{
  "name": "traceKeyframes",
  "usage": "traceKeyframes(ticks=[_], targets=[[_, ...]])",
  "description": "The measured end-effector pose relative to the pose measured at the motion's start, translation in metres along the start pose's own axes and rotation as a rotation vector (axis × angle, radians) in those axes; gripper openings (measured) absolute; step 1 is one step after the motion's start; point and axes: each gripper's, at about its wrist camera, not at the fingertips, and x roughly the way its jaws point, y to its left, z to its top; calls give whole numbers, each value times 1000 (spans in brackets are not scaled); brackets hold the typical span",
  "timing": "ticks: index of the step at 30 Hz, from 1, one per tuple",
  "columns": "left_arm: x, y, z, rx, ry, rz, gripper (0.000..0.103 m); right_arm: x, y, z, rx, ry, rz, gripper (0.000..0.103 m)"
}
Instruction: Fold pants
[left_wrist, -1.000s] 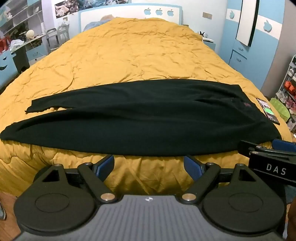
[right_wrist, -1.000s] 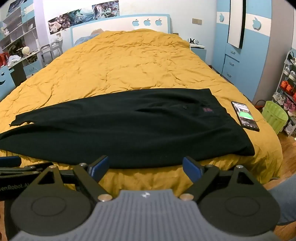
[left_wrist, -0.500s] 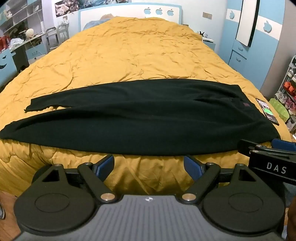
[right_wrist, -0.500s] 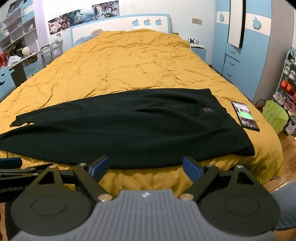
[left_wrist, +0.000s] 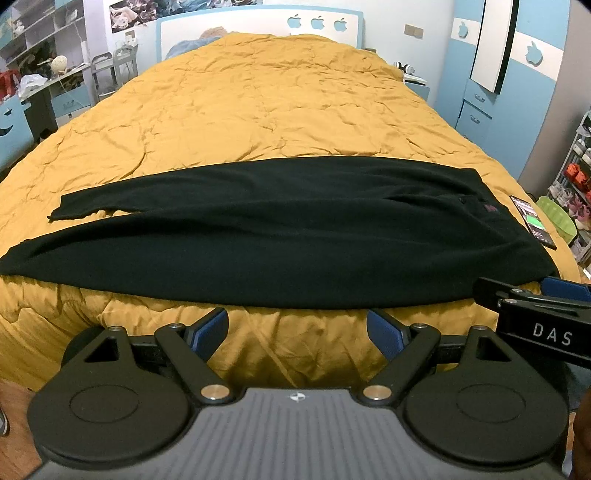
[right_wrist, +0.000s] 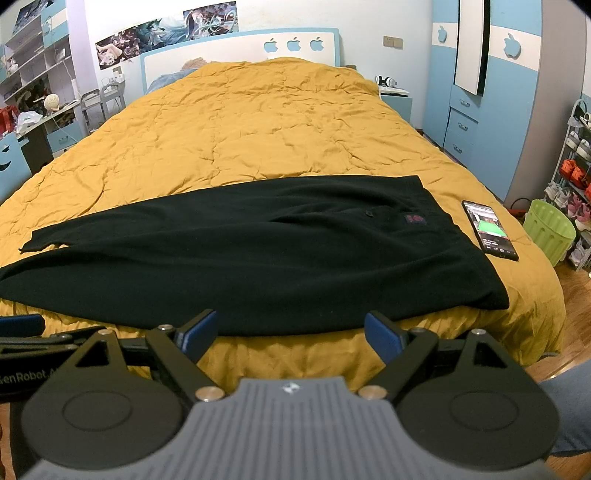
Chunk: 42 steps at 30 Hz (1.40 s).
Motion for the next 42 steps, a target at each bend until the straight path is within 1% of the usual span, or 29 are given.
traceKeyframes(ticks=[42], targets=[[0,-1,-4,-3,3,-11,99,-1,0,1,-1,0,4,83]])
